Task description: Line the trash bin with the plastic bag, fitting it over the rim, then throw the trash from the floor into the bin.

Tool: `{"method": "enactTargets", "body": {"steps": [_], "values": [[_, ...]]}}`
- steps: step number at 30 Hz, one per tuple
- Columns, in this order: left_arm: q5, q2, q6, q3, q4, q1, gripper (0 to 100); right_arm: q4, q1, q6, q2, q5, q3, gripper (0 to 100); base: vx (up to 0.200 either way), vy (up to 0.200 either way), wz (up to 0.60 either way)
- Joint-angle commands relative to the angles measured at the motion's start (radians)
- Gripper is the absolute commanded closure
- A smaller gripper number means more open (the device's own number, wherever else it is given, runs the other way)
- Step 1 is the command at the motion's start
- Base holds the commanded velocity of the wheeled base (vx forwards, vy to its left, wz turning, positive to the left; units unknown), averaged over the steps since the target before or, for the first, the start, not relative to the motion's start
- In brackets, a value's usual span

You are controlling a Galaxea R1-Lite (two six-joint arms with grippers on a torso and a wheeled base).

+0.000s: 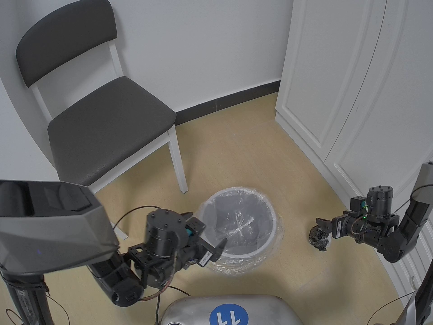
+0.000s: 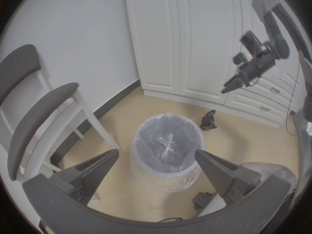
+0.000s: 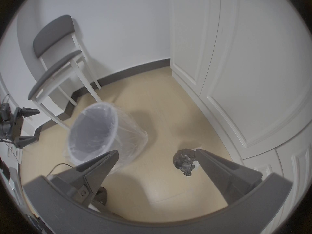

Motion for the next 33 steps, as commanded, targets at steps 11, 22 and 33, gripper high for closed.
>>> {"method": "enactTargets", "body": {"steps": [11,22,33], "values": [[-0.005,-0.425,-0.17,0.317,-0.062,0.278,0,-0.278,0.035,0.106,-0.201,-0.243,0.384,0,0.0,0.0,0.0],[0.003,-0.519,-0.384,0.416,-0.064,0.286,0,-0.216,0.027,0.098,-0.332,-0.285,0.384,0,0.0,0.0,0.0],[0.003,-0.613,-0.397,0.447,-0.038,0.292,0,-0.097,0.012,0.046,-0.484,-0.286,0.372,0,0.0,0.0,0.0]]}}
